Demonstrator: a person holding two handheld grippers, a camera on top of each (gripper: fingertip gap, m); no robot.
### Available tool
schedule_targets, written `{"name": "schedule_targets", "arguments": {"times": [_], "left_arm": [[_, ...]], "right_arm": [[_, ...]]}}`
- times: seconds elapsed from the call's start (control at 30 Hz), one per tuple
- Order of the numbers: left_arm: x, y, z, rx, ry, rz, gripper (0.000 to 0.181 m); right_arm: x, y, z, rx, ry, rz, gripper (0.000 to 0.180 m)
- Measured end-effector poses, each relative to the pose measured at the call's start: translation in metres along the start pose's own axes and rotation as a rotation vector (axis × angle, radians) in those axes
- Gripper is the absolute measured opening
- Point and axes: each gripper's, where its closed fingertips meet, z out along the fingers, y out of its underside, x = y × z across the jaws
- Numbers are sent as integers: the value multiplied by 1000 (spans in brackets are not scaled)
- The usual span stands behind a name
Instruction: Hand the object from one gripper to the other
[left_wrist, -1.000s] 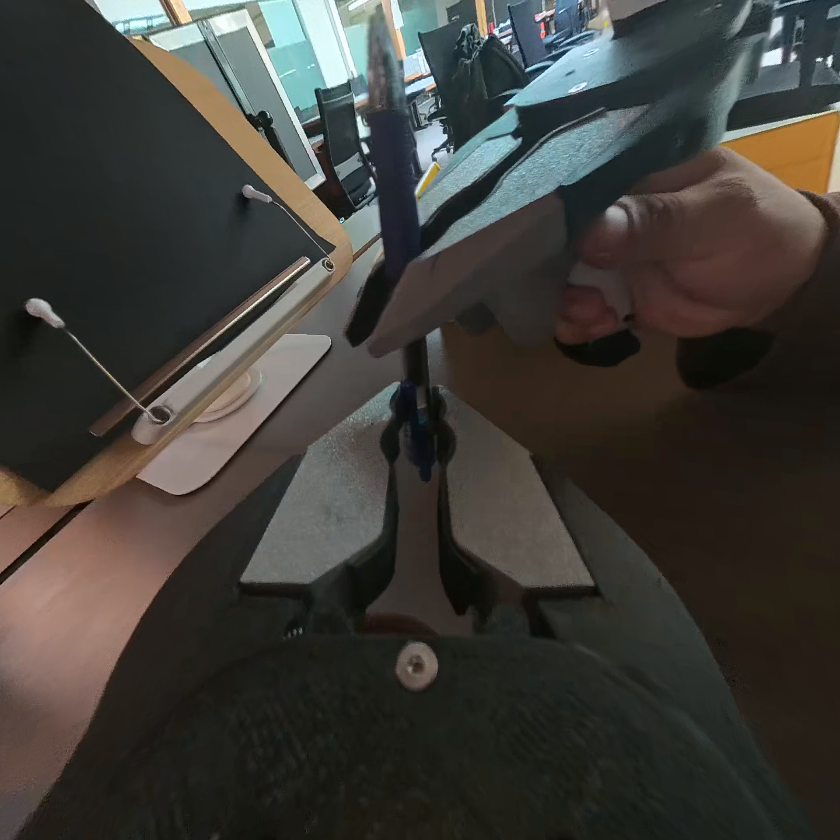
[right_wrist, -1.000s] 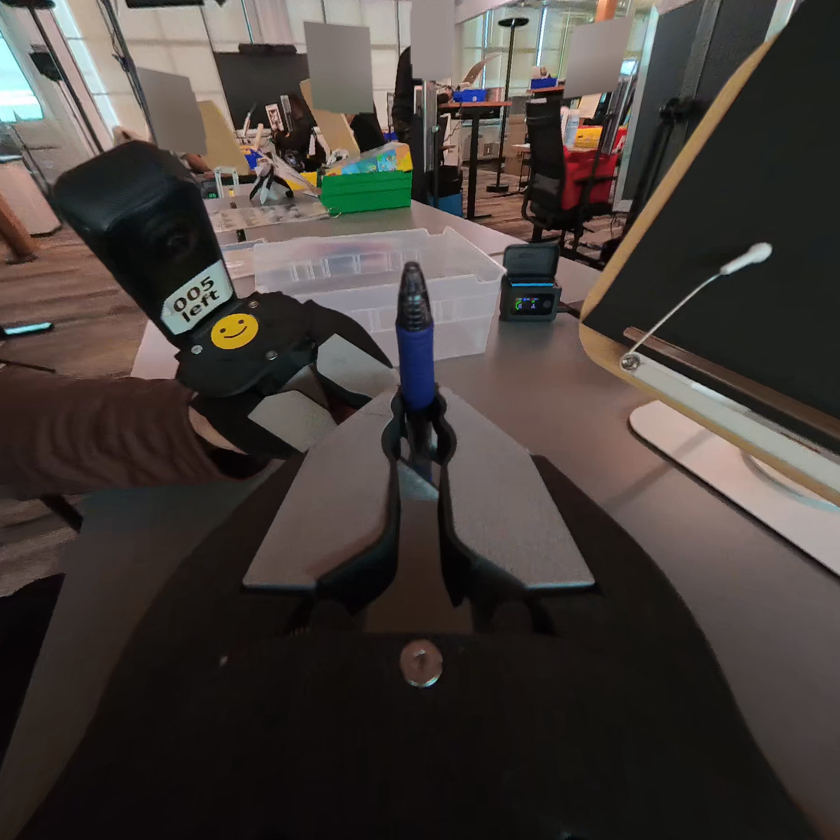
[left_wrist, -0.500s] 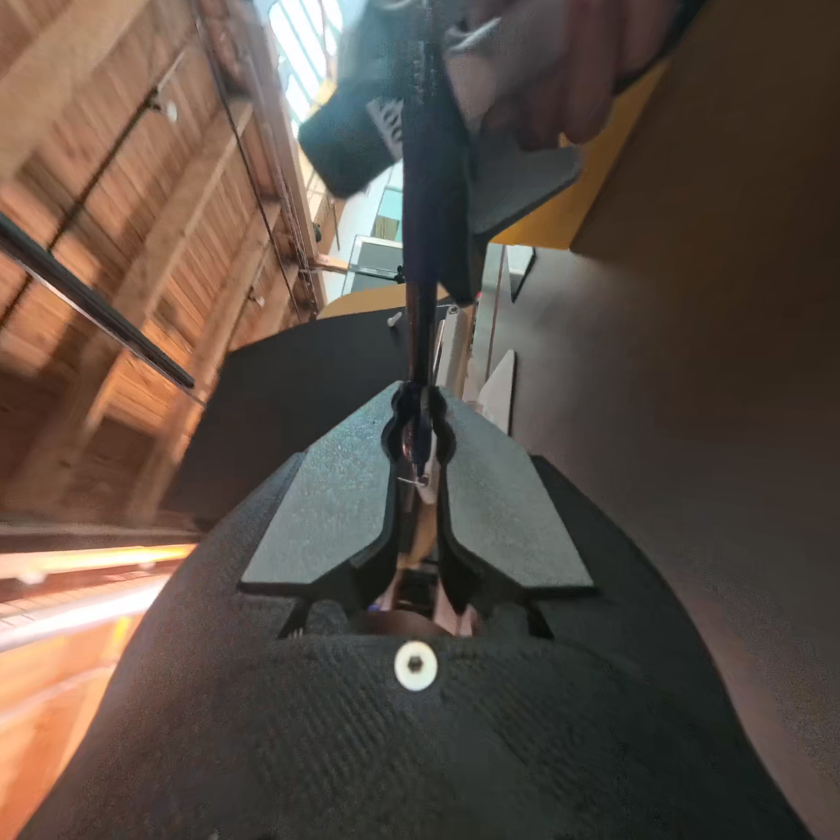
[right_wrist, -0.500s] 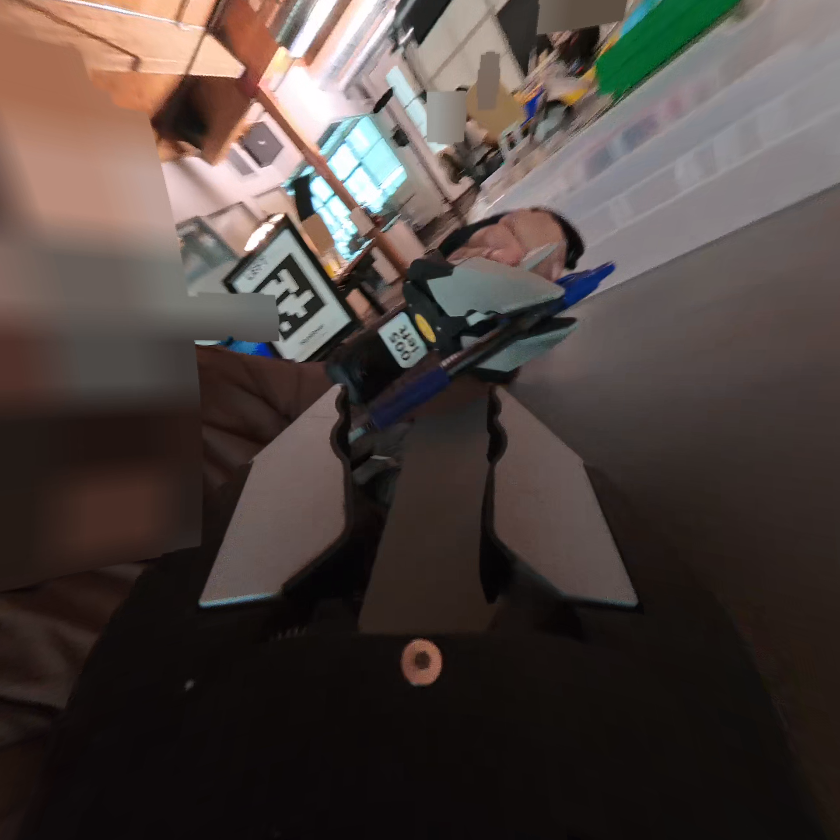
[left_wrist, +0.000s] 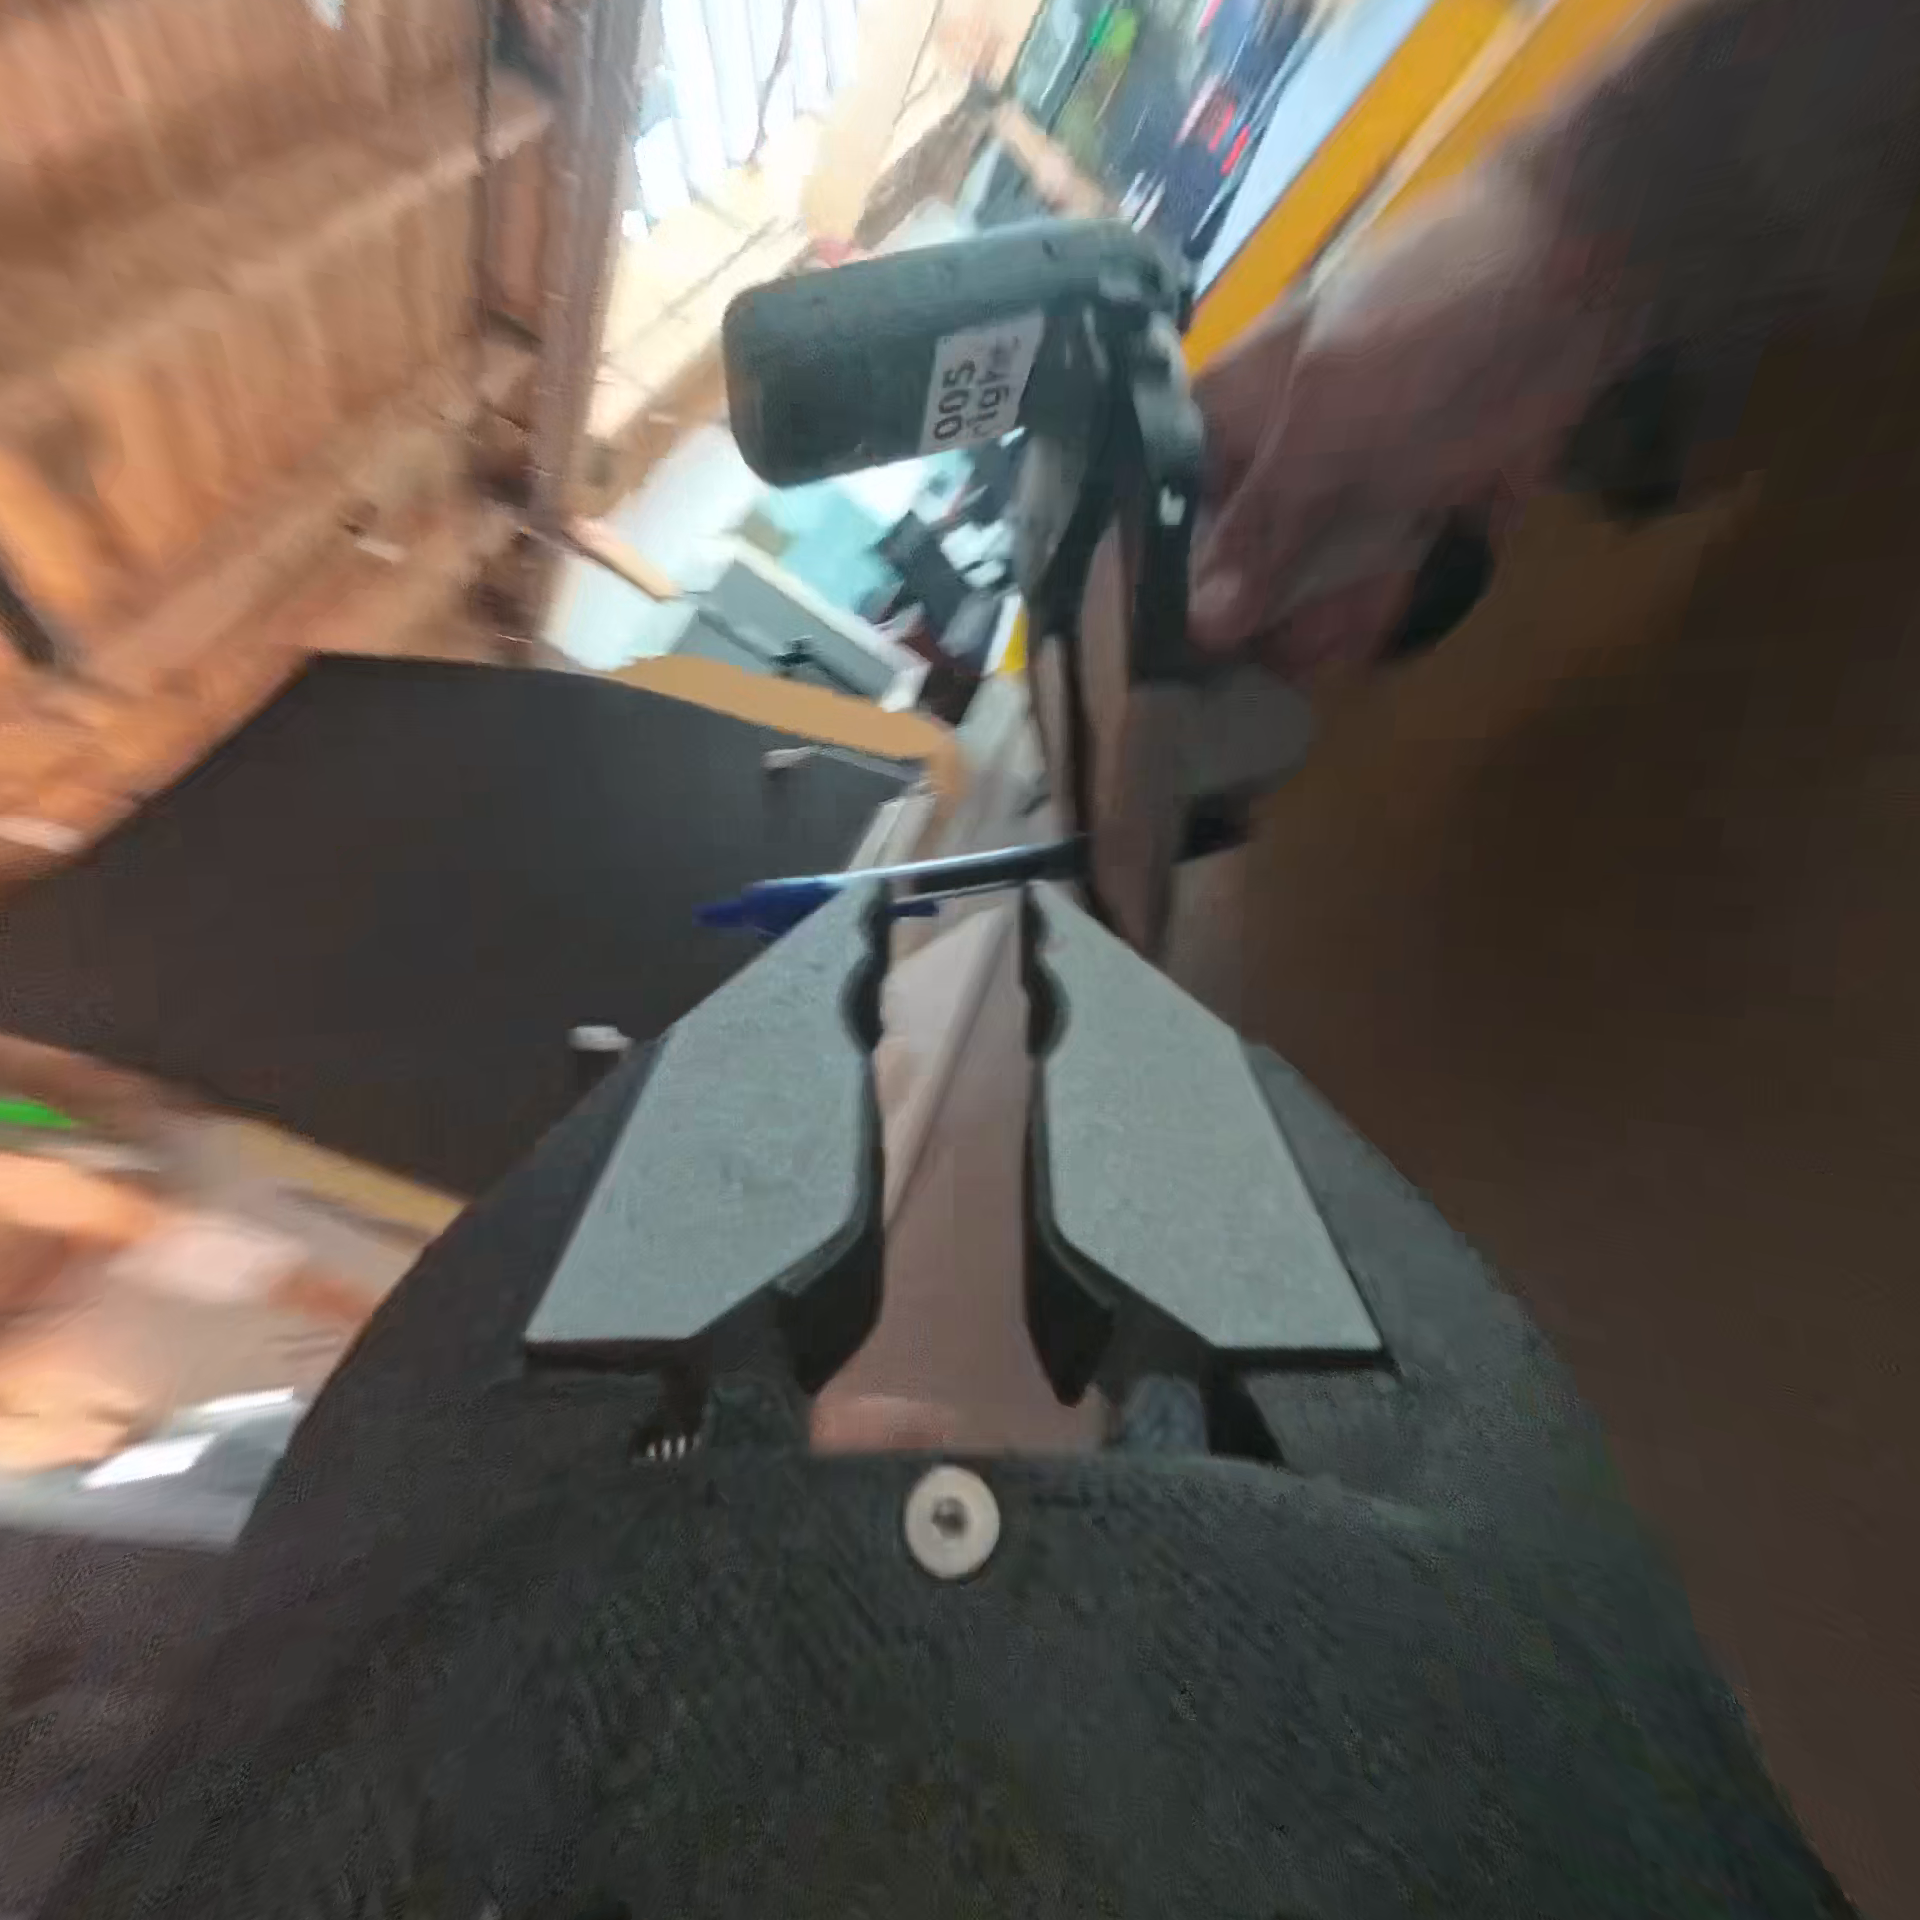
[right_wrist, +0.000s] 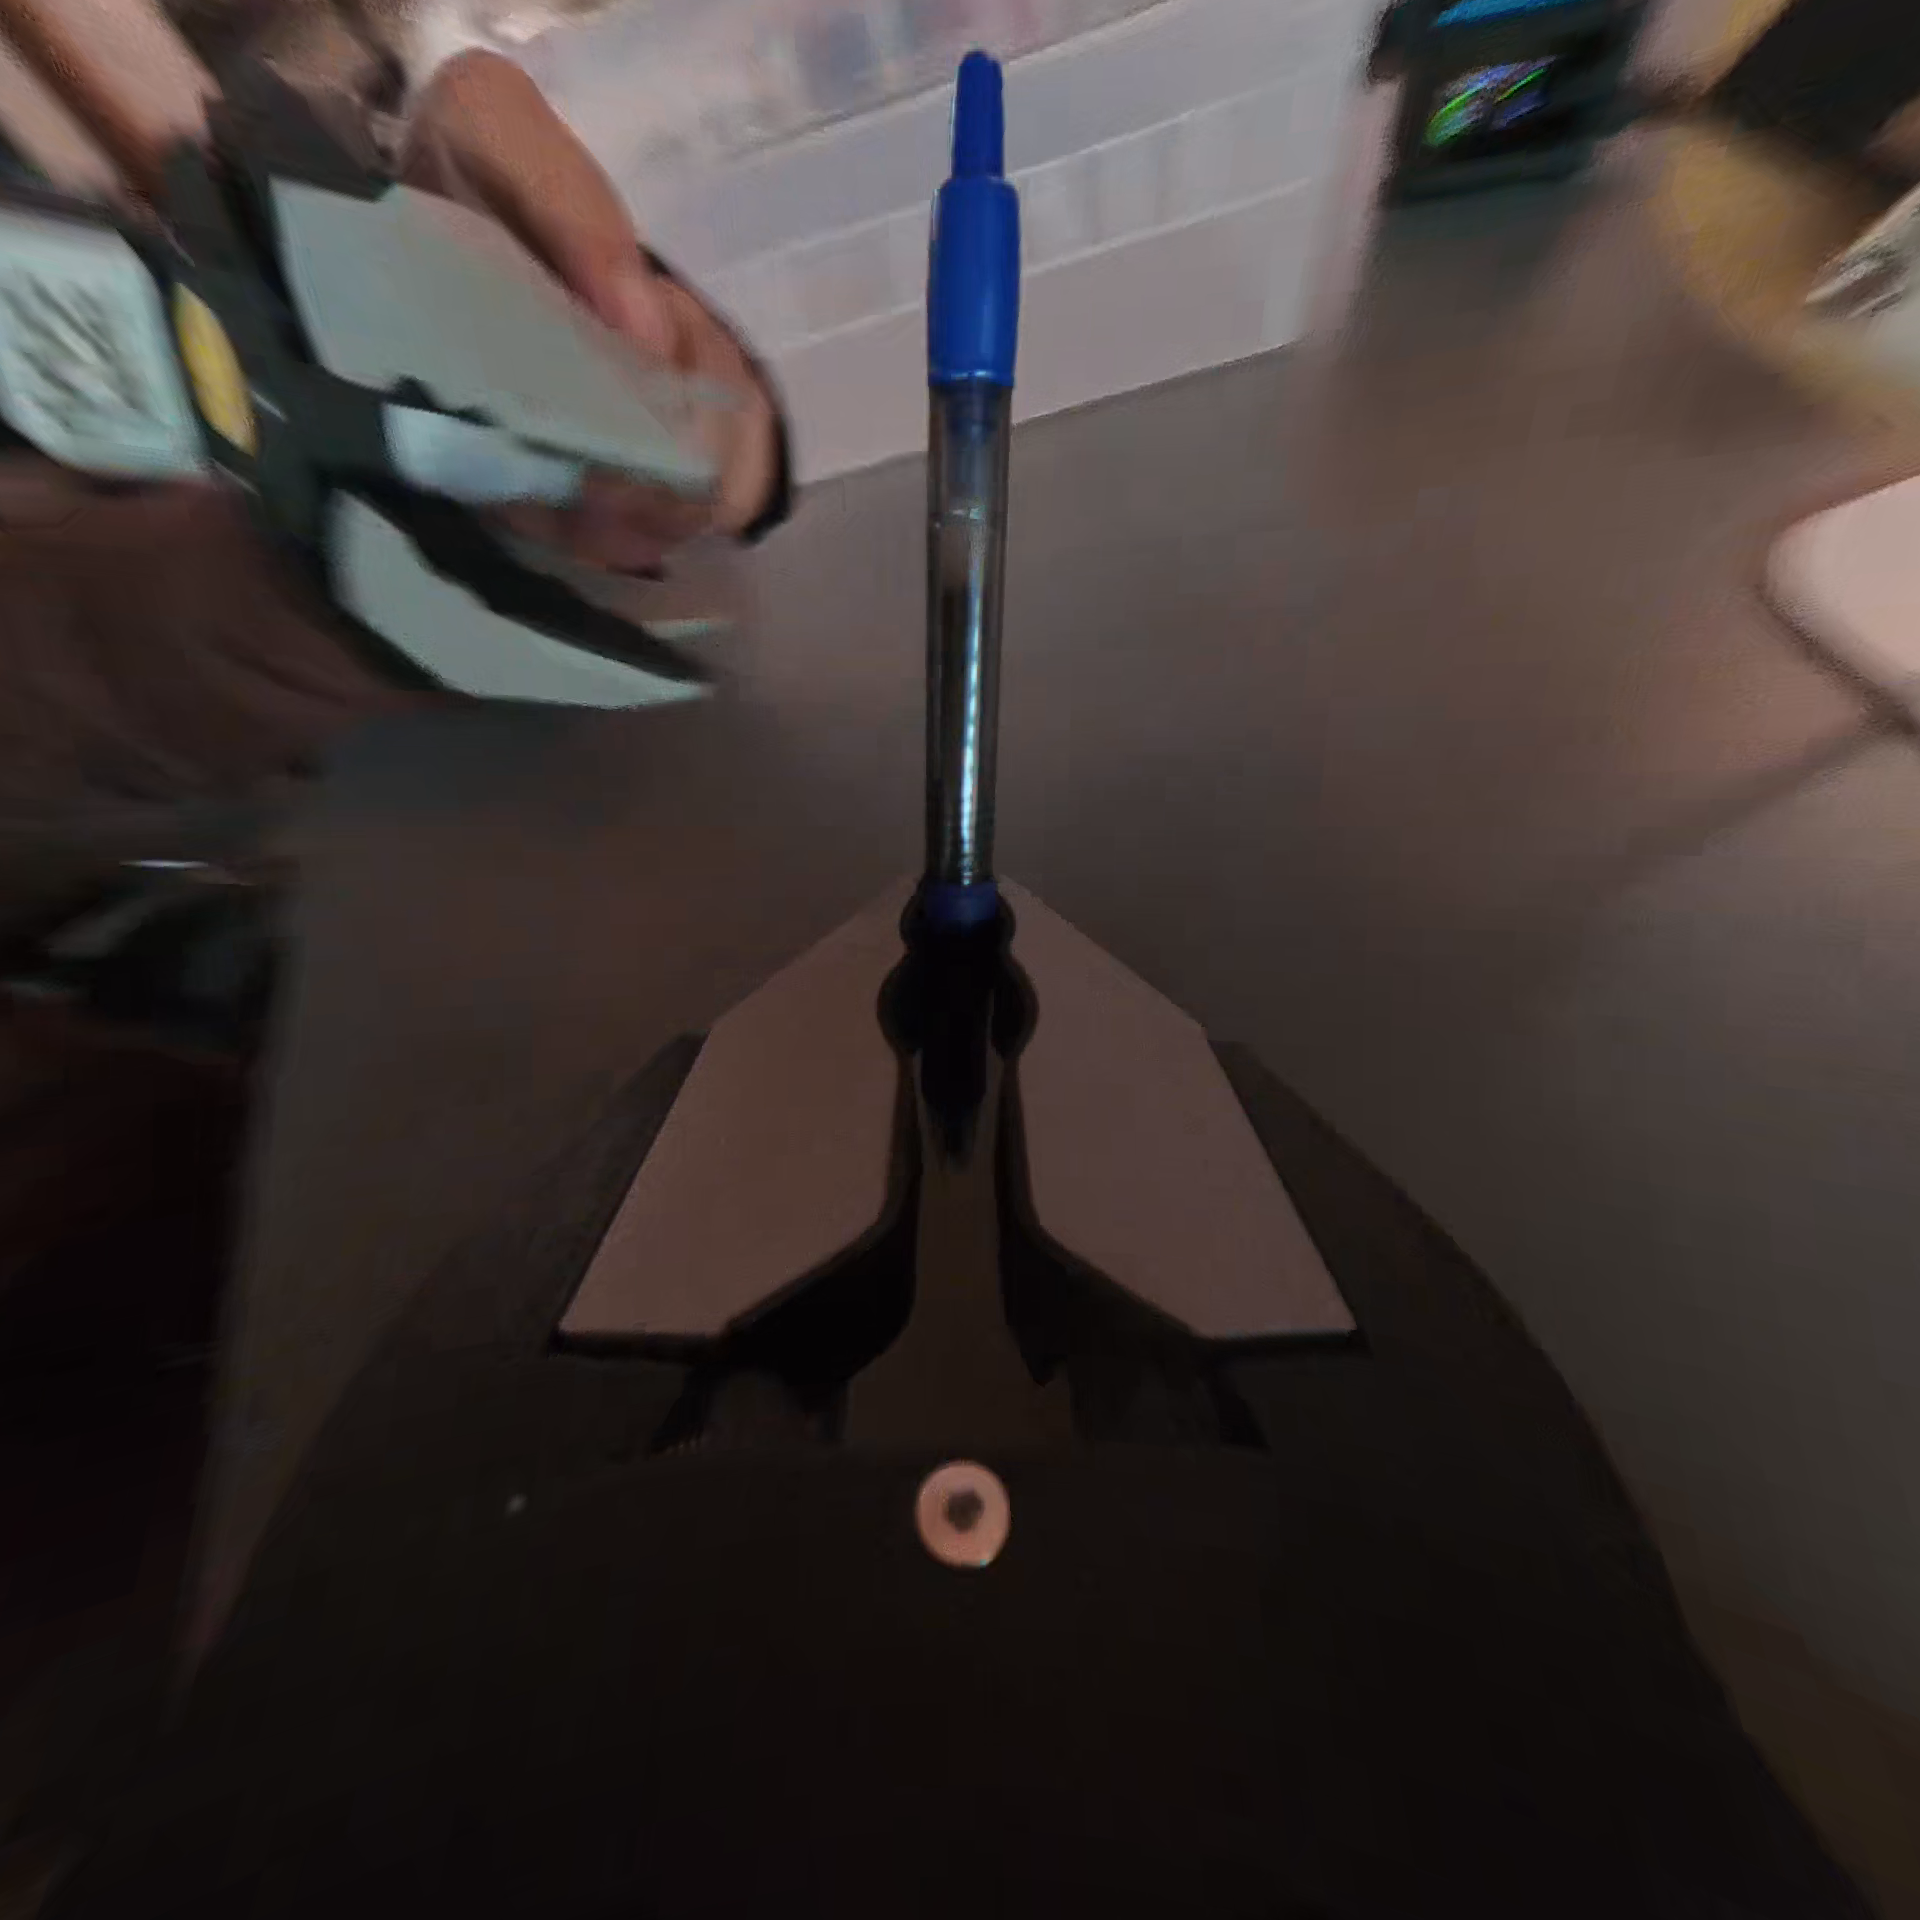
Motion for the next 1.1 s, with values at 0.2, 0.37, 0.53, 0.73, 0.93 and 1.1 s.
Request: {"name": "schedule_targets", "arguments": {"times": [0.2,0.37,0.53,0.73,0.93,1.1], "left_arm": [[3,5,8,22,264,-816,36],[-1,-10,9,128,257,-873,39],[6,-10,7,59,177,-467,6],[-11,57,9,-404,-72,84,6],[-12,91,6,-665,-98,195,7],[-11,84,9,-690,-113,235,7]], "right_arm": [[4,-33,-18,129,297,-474,5],[-24,-31,1,121,274,-665,5],[-9,-22,11,72,313,-564,12],[6,-21,-10,121,212,-266,47],[-15,-38,0,196,144,-218,47],[-19,-43,25,181,170,-196,32]]}}
